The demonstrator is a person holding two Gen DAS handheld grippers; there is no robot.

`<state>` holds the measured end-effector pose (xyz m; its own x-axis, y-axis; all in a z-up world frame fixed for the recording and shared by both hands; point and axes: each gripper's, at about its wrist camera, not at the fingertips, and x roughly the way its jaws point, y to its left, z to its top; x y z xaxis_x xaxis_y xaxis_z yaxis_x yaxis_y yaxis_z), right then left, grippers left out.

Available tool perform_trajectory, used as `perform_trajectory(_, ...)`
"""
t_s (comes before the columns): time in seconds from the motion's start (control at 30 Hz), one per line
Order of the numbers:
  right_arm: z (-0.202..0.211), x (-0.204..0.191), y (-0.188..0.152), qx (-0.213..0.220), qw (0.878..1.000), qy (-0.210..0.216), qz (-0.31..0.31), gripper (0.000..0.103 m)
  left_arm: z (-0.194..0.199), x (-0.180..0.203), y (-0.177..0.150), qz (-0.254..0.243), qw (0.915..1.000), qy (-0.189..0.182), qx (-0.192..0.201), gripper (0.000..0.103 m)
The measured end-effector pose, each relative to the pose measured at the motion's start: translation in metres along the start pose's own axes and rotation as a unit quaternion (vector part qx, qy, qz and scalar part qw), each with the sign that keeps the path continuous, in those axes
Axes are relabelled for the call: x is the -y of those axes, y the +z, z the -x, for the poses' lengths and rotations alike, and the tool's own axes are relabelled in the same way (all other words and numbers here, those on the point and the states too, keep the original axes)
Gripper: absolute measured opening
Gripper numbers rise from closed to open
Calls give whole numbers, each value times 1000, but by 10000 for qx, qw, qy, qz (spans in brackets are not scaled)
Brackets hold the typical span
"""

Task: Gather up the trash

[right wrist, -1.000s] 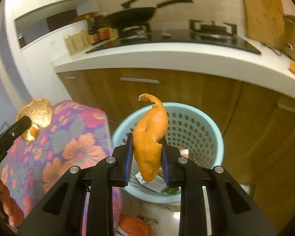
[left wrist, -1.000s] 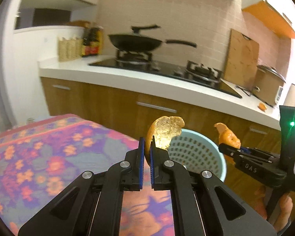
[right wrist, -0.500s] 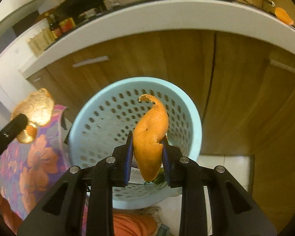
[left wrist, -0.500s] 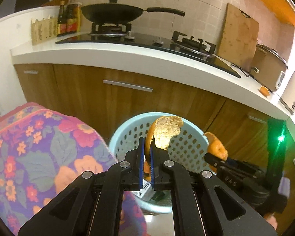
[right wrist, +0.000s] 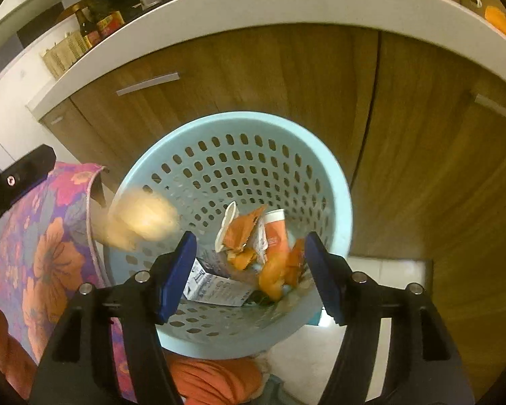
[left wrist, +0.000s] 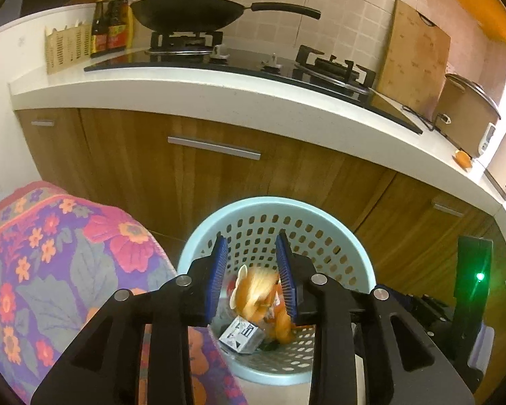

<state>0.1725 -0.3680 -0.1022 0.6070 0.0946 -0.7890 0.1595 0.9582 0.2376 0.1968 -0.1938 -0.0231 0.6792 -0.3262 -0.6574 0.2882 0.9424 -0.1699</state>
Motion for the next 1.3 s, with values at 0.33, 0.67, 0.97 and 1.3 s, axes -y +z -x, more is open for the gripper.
perform_trajectory(0.33, 51, -17, -1, 461, 9986, 56, 247, 63, 48, -10, -3, -3, 9991, -56, 415, 57)
perform_trajectory(0.67, 114, -89, -7, 1270, 9866, -7, 1022, 63, 143, -51, -8, 148, 9902, 144, 1383, 80)
perform_trajectory(0.97, 147, -148, -26, 1977, 9691, -280, 1449, 66, 196, -94, -25, 47, 9794, 683, 1902, 86)
perform_trajectory(1.3, 156, -161, -44, 2461, 9621, -334, 1125, 74, 192, -118, -63, 70, 9710, 1229, 2048, 87)
